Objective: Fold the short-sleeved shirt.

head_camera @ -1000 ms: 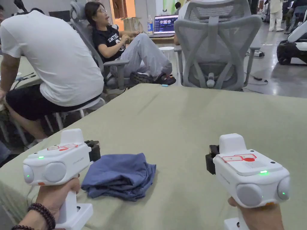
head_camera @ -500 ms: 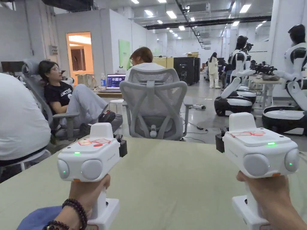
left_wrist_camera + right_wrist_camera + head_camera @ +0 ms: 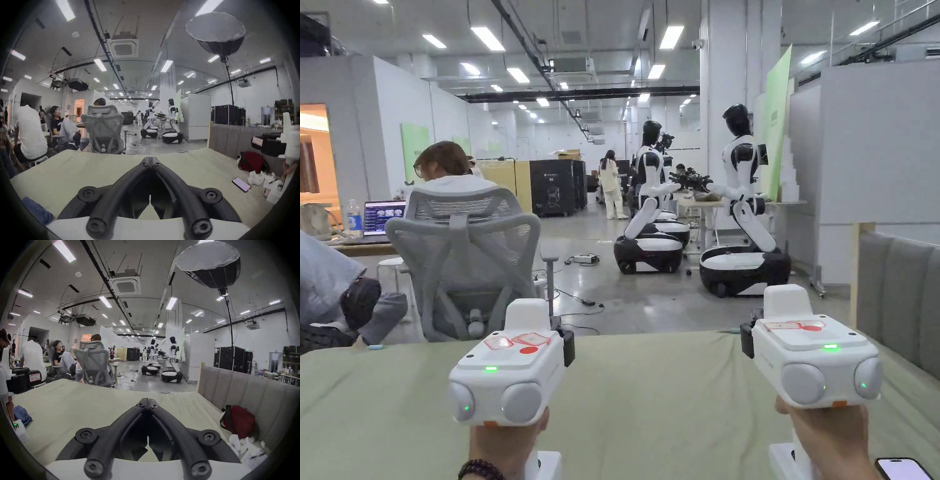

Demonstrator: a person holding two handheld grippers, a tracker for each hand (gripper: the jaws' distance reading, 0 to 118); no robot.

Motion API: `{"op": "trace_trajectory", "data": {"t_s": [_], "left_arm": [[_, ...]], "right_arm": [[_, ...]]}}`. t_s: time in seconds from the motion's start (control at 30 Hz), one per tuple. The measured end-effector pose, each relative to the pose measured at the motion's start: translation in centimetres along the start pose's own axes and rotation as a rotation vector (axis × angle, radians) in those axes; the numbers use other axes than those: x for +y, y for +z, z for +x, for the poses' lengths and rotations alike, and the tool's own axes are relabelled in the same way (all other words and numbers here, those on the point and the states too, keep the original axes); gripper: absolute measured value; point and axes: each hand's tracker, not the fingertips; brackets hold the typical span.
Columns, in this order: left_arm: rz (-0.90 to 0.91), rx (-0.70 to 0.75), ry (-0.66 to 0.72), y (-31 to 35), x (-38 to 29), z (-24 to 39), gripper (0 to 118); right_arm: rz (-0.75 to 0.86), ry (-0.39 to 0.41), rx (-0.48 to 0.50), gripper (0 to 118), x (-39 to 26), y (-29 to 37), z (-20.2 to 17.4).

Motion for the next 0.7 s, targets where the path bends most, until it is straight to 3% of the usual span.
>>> {"op": "trace_trajectory", "data": {"t_s": [0.27,0.5,0.63,0.67,0.7], "left_arm": [[0.000,0.006,0.010,-0.4,-1.4,1.6,0],[0.009,0.004,-0.027,0.9,-2.7,2.0,0],[-0.023,-0.002,-0.032,0.6,-3.2,2.0,35],[-0.023,0.004,-0.046,0.6,-3.3,2.2,48],[-0.021,0.015,-0.066,0.6,-3.3,2.4,65]], "right_arm": [[-0.026,-0.026,-0.017,0,-2.2,0.3,1.4],[-0.022,0.001,0.005,0,-2.6,1.1,0.6],[-0.021,-0.003,0.022,6,-2.5,0.9,0.2],[-0.020,-0.005,0.025,12,-2.7,0.8,0.1],[-0.016,-0.007,0.026,33,-2.8,0.7,0.0]]}}
